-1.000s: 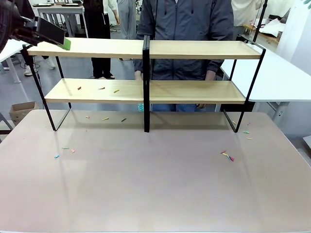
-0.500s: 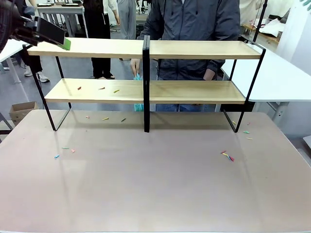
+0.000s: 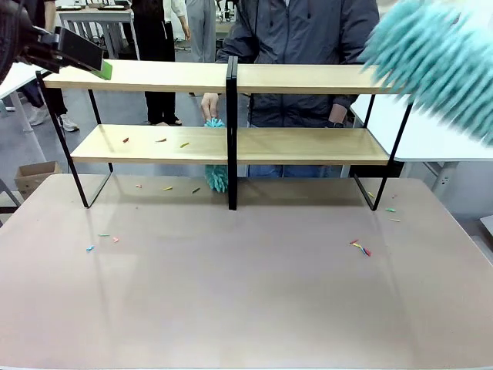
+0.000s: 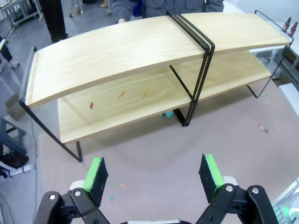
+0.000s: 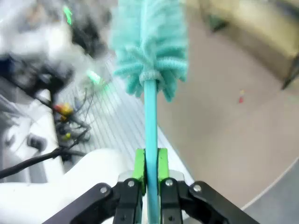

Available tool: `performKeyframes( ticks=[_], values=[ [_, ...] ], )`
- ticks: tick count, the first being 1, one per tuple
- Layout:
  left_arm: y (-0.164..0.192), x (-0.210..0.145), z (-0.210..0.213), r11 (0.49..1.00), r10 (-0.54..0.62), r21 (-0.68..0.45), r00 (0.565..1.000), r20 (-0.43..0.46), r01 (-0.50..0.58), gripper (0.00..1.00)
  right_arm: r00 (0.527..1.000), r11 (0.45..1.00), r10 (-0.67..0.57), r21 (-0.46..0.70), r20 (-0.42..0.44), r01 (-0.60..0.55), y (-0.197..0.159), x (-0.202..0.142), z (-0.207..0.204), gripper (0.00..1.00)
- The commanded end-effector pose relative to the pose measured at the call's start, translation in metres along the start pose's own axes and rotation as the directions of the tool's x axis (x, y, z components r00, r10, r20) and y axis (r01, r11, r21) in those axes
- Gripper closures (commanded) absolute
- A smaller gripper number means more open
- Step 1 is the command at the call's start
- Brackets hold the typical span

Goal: Clean the shelves.
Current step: Clean another randomly selected level of the Shelf with the Duster.

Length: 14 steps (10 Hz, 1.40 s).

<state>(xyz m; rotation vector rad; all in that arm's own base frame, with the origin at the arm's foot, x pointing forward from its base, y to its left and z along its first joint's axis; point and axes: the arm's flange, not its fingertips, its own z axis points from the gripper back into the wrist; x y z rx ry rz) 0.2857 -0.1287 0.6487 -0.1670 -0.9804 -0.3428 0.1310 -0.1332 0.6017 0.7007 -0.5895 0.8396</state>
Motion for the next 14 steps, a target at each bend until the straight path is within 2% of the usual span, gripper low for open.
performKeyframes(
  ticks=[1,2,3,4,6,8,10,12,14],
  values=[
    [0.002,0.000,0.000,1.000,0.003,-0.003,1.000,0.006,-0.003,0.00,0.934,0.983,0.178,0.104,-0.309,-0.152,0.037,-0.004,-0.056,0.87],
    [0.002,0.000,0.000,1.000,0.003,-0.003,1.000,0.006,-0.003,0.00,0.868,0.959,0.282,0.094,-0.410,-0.267,0.053,-0.008,-0.061,0.87],
    [0.002,0.000,0.000,1.000,0.003,-0.003,1.000,0.006,-0.003,0.00,0.988,0.998,0.043,0.045,-0.150,-0.036,0.019,0.002,-0.034,0.87],
    [0.002,0.000,0.000,1.000,0.003,-0.003,1.000,0.006,-0.003,0.00,0.949,0.993,0.109,0.071,-0.296,-0.091,0.037,0.001,-0.060,0.87],
    [0.002,0.000,0.000,1.000,0.003,-0.003,1.000,0.006,-0.003,0.00,0.941,0.995,0.087,0.068,-0.328,-0.068,0.031,0.000,-0.065,0.87],
    [0.002,0.000,0.000,1.000,0.003,-0.003,1.000,0.006,-0.003,0.00,0.951,0.997,0.072,0.017,-0.300,-0.070,0.027,0.017,-0.083,0.87],
    [0.002,0.000,0.000,1.000,0.003,-0.003,1.000,0.006,-0.003,0.00,0.954,0.994,0.000,-0.104,-0.299,-0.033,0.014,0.054,-0.139,0.87],
    [0.002,0.000,0.000,1.000,0.003,-0.003,1.000,0.006,-0.003,0.00,0.968,0.992,-0.051,-0.124,-0.245,0.021,-0.005,0.097,-0.208,0.87],
    [0.002,0.000,0.000,1.000,0.003,-0.003,1.000,0.006,-0.003,0.00,0.970,0.997,-0.022,-0.079,-0.244,0.002,-0.005,0.131,-0.267,0.87]
  ],
)
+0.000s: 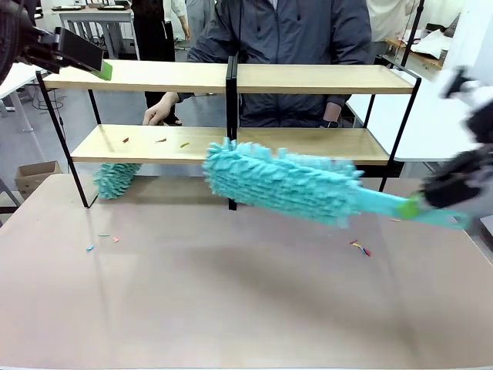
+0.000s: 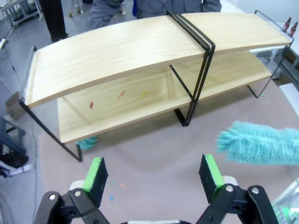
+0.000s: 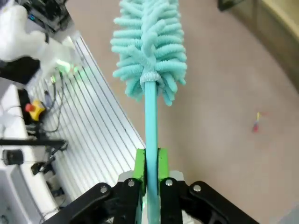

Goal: Clean the shelves.
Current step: Clean another randomly selected level of the Shelf with the Duster.

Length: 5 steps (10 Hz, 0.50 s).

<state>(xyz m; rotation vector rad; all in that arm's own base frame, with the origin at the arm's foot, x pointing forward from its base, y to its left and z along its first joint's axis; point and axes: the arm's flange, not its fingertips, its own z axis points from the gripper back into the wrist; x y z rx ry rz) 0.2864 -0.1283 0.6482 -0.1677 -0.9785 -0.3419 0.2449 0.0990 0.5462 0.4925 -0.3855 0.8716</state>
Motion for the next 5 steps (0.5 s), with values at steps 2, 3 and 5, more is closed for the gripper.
performKeyframes(
  ticks=[2,3,5],
  values=[
    [0.001,0.001,0.001,1.000,0.002,-0.003,1.000,0.008,-0.002,0.00,0.998,1.000,-0.003,0.017,-0.064,0.004,0.005,0.003,-0.042,0.87],
    [0.001,0.001,0.001,1.000,0.002,-0.003,1.000,0.008,-0.002,0.00,1.000,1.000,0.006,0.009,-0.015,-0.006,0.002,0.018,-0.030,0.87],
    [0.001,0.001,0.001,1.000,0.002,-0.003,1.000,0.008,-0.002,0.00,0.998,1.000,0.011,0.015,-0.057,-0.010,0.004,0.023,-0.048,0.87]
  ],
)
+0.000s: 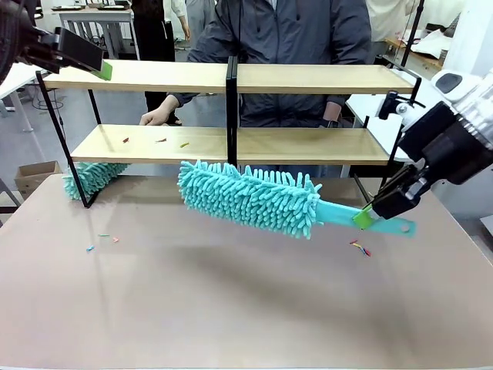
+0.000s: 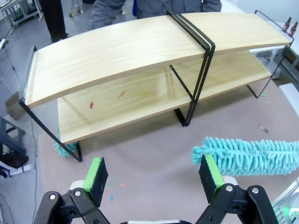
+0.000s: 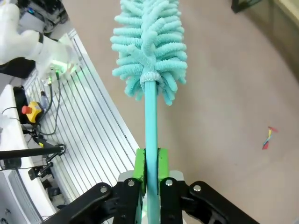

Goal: Clean the shelves.
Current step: Clean another randomly selected level of the Shelf with the Duster.

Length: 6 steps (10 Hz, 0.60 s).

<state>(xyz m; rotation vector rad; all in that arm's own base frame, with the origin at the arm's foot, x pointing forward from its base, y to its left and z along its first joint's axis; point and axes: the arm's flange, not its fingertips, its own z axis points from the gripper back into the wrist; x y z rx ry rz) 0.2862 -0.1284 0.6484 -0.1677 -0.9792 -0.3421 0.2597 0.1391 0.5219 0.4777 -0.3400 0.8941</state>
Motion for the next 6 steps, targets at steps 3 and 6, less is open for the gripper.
performKeyframes(
  ticks=[3,6],
  values=[
    [0.001,0.001,0.000,1.000,0.002,-0.003,1.000,0.007,-0.002,0.00,0.993,0.996,-0.094,-0.005,0.078,0.094,-0.016,0.052,-0.057,0.87],
    [0.001,0.001,0.000,1.000,0.002,-0.003,1.000,0.007,-0.002,0.00,0.977,0.983,-0.182,-0.012,0.108,0.184,-0.031,0.040,-0.043,0.87]
  ],
)
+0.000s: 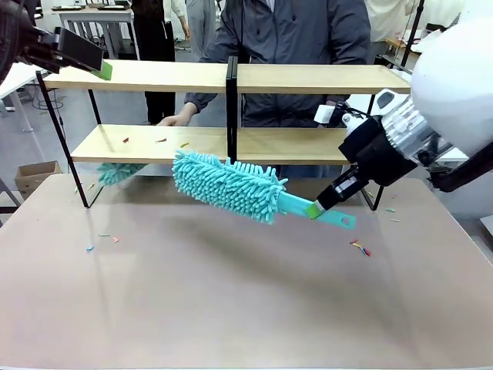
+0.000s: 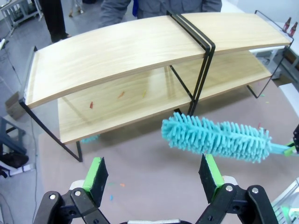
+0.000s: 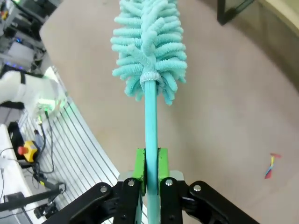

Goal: Clean the shelves.
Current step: Clean another randomly selected level of the Shelf with the Duster.

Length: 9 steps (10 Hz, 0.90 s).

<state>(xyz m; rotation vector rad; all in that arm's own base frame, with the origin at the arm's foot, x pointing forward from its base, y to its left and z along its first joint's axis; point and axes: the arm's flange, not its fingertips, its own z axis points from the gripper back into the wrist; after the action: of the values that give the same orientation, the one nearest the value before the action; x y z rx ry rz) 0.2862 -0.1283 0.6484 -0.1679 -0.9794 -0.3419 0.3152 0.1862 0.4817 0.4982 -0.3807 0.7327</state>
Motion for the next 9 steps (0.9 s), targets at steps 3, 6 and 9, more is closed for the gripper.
performKeyframes(
  ticks=[3,6,9],
  values=[
    [0.001,0.001,0.000,1.000,0.002,-0.003,1.000,0.007,-0.002,0.00,0.998,0.997,-0.061,0.053,0.022,0.060,-0.014,-0.039,0.054,0.87],
    [0.001,0.001,0.000,1.000,0.002,-0.003,1.000,0.007,-0.002,0.00,0.999,0.994,-0.017,0.107,0.039,0.012,-0.013,-0.065,0.080,0.87],
    [0.001,0.001,0.000,1.000,0.002,-0.003,1.000,0.007,-0.002,0.00,0.999,0.993,-0.024,0.120,0.036,0.019,-0.017,-0.063,0.074,0.87]
  ],
)
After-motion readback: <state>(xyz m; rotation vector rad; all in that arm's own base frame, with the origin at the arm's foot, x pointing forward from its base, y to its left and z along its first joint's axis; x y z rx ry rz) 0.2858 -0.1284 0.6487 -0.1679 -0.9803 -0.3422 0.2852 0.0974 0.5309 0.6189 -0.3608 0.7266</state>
